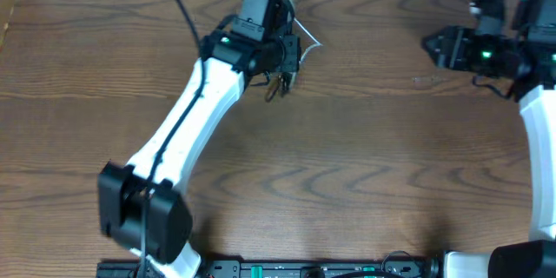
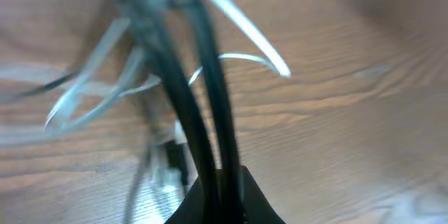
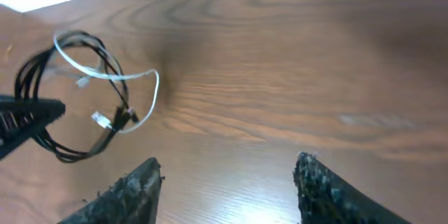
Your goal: Untangle cables
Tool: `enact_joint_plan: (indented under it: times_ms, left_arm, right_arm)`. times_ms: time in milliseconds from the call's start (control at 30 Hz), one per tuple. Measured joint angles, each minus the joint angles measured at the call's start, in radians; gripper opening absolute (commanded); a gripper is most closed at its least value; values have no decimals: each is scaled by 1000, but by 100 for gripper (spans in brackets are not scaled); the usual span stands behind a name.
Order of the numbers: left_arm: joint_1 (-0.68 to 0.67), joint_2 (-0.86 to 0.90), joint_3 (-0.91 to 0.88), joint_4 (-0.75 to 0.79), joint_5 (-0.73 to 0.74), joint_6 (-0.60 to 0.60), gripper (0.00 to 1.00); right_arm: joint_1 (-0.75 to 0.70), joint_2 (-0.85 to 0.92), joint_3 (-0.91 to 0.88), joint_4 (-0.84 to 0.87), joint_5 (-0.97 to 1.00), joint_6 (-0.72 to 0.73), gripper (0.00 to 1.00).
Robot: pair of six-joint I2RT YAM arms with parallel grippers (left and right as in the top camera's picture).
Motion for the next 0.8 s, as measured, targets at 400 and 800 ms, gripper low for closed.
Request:
enact_joint_plan:
  times_ms: [400, 800]
  left_arm:
    - [0, -42, 0, -51, 115, 13, 7]
    - [0, -42, 0, -121, 181, 14, 7]
  right_arm:
    - [196, 21, 0, 147, -59, -5, 72]
    - [353, 171, 0, 290, -81, -40, 70]
